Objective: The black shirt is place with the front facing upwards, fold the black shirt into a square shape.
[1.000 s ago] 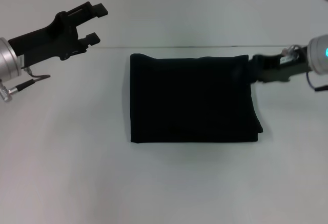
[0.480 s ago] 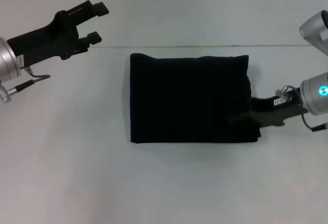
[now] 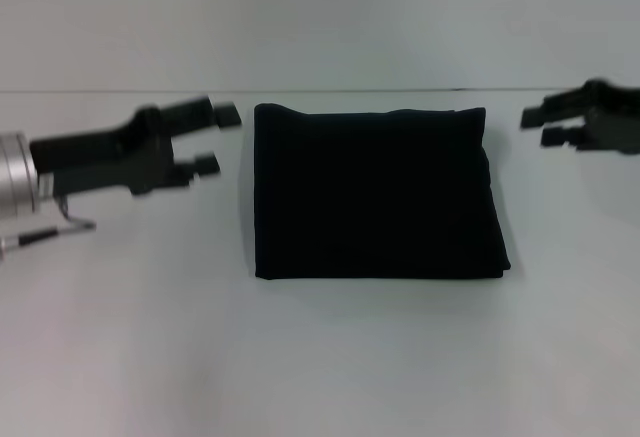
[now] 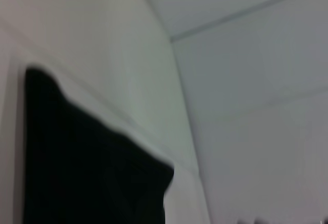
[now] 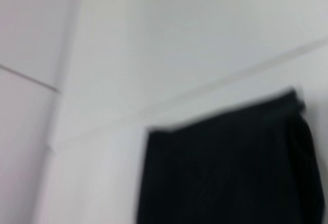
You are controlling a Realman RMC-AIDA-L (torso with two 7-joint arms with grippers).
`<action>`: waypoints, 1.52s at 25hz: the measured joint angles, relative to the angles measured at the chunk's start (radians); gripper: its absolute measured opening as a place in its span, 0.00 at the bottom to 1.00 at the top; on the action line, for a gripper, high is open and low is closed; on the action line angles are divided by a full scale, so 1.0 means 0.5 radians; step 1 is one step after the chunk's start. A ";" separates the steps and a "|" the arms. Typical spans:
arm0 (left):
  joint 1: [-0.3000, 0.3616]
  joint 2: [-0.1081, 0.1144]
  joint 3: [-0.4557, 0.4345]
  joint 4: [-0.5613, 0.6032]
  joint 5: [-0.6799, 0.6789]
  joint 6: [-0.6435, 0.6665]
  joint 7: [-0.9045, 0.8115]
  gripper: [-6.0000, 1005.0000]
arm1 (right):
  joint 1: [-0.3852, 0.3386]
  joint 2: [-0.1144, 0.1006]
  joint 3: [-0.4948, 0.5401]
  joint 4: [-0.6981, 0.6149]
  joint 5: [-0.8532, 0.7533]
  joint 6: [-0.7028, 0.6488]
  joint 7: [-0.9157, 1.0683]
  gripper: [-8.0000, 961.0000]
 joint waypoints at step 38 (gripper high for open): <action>-0.102 -0.148 0.489 -0.294 0.332 -0.833 0.081 0.56 | 0.046 -0.194 0.238 0.020 0.237 -0.229 0.001 0.49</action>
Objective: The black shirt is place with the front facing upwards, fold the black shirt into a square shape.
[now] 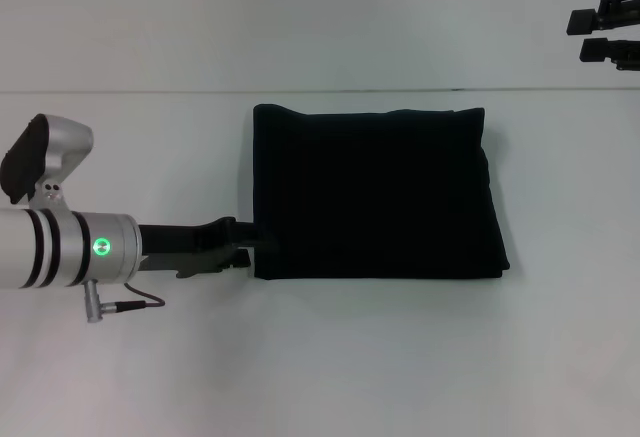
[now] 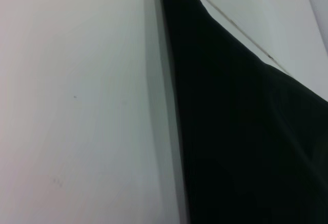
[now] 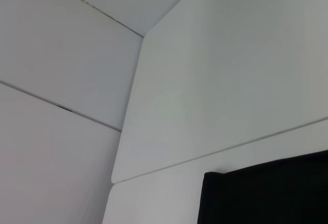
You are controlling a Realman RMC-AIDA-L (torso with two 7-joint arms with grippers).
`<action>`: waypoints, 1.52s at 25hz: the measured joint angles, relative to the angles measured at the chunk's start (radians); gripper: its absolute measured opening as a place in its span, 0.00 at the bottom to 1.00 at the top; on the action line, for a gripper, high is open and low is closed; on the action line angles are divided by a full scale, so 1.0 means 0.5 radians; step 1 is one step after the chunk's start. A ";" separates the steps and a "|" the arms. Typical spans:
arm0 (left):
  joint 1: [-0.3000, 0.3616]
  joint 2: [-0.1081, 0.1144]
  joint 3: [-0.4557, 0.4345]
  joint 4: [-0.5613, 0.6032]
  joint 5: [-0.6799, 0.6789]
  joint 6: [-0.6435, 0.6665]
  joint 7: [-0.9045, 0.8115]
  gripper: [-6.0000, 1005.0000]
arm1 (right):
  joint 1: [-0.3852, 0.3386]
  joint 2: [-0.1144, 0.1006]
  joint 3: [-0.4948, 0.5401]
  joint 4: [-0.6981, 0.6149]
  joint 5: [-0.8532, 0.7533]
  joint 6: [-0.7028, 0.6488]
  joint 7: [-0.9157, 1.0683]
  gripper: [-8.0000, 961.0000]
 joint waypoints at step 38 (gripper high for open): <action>0.077 0.009 0.000 0.052 -0.013 0.230 -0.002 0.04 | -0.014 -0.024 0.071 0.071 0.001 0.007 -0.017 0.50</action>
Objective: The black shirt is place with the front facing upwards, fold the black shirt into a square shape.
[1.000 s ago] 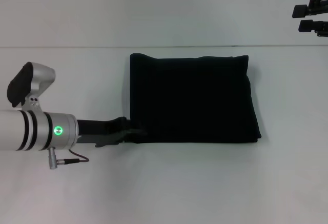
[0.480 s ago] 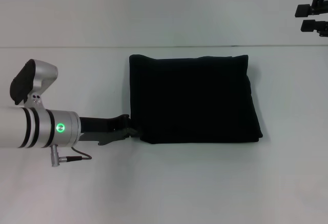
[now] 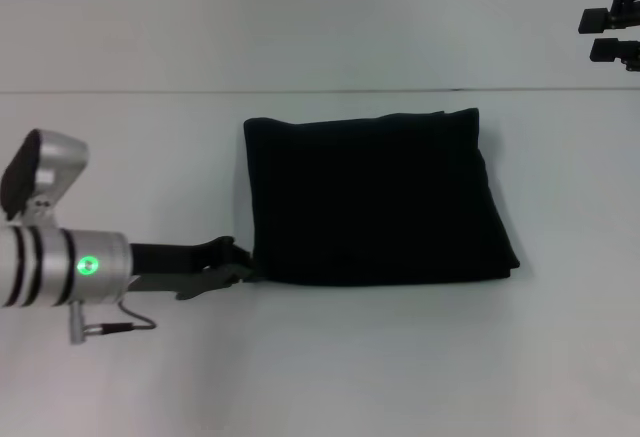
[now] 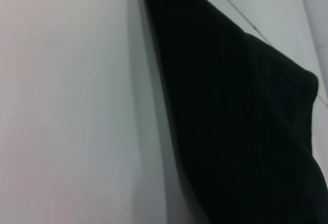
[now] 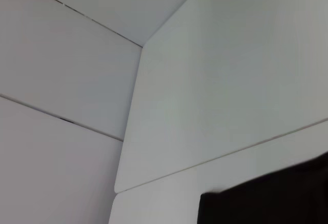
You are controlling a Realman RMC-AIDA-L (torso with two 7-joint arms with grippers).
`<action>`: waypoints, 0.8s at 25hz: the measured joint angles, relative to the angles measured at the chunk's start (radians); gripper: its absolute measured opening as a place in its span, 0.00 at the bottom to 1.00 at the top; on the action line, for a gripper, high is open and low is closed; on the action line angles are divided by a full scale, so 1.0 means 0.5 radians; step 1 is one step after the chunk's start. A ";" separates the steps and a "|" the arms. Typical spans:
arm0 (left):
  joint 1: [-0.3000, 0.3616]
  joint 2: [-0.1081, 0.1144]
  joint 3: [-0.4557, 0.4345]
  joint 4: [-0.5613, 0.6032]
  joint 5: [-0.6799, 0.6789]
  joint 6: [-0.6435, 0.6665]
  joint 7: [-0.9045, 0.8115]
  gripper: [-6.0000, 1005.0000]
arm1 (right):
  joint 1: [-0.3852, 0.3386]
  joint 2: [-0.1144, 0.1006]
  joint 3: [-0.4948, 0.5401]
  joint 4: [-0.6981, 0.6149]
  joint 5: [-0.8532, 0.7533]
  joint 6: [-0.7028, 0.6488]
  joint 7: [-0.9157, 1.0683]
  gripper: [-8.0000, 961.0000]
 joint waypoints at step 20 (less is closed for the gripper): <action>0.220 0.126 -0.472 0.305 0.355 0.568 0.051 0.11 | -0.008 0.007 0.000 0.009 0.070 -0.030 -0.175 0.53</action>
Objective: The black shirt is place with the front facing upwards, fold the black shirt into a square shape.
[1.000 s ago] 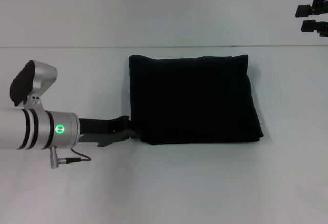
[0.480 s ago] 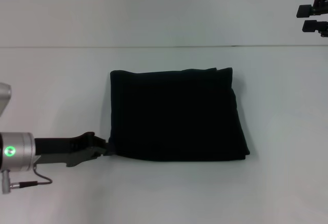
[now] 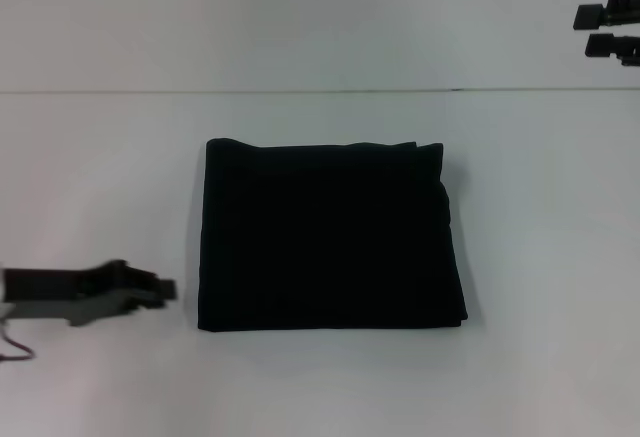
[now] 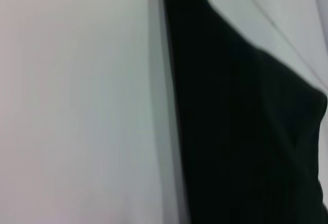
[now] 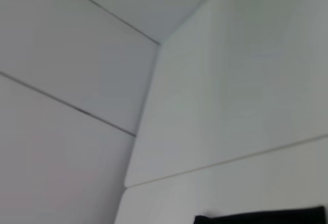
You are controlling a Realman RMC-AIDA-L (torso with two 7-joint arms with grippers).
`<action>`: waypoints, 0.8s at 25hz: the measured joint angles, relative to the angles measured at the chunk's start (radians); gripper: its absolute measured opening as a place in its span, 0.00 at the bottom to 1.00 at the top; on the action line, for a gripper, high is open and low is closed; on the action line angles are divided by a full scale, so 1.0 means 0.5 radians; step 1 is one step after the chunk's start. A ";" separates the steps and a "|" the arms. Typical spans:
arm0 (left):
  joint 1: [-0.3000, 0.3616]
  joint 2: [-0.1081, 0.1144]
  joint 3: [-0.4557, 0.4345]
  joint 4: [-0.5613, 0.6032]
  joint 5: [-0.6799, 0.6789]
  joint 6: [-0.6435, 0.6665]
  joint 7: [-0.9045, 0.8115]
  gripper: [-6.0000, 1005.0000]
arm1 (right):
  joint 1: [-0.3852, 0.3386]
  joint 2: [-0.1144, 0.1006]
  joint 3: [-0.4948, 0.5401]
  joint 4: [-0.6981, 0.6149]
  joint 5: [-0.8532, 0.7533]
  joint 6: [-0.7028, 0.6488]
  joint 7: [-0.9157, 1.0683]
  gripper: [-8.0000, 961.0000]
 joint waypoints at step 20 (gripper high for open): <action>-0.317 0.016 0.007 0.052 -0.160 0.314 1.274 0.80 | -0.433 0.487 -0.115 -0.234 -0.010 -0.052 -2.194 0.80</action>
